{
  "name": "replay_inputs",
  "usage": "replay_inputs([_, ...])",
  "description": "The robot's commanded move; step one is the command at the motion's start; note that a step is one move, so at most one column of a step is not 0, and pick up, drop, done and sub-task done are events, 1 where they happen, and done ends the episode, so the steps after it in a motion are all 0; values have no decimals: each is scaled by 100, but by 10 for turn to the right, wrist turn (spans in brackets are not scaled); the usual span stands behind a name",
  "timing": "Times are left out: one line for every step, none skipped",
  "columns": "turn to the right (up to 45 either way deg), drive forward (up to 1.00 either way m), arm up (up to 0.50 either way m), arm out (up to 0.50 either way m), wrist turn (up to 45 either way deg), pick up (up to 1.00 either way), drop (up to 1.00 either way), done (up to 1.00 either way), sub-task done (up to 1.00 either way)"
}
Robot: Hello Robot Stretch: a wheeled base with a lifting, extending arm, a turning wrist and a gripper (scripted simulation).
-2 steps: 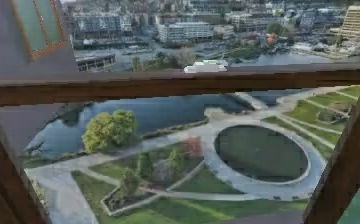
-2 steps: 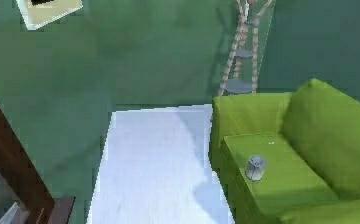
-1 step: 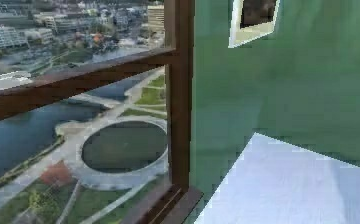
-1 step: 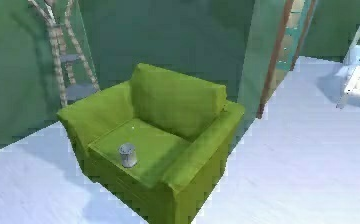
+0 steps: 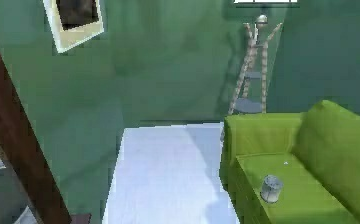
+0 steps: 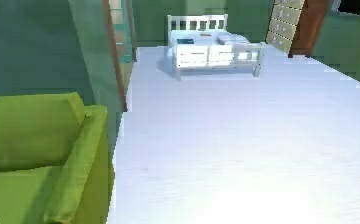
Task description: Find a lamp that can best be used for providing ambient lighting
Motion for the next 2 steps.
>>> replay_inputs([0,100,0,0,0,0,0,0,0])
replay_inputs([60,0,0,0,0,0,0,0,0])
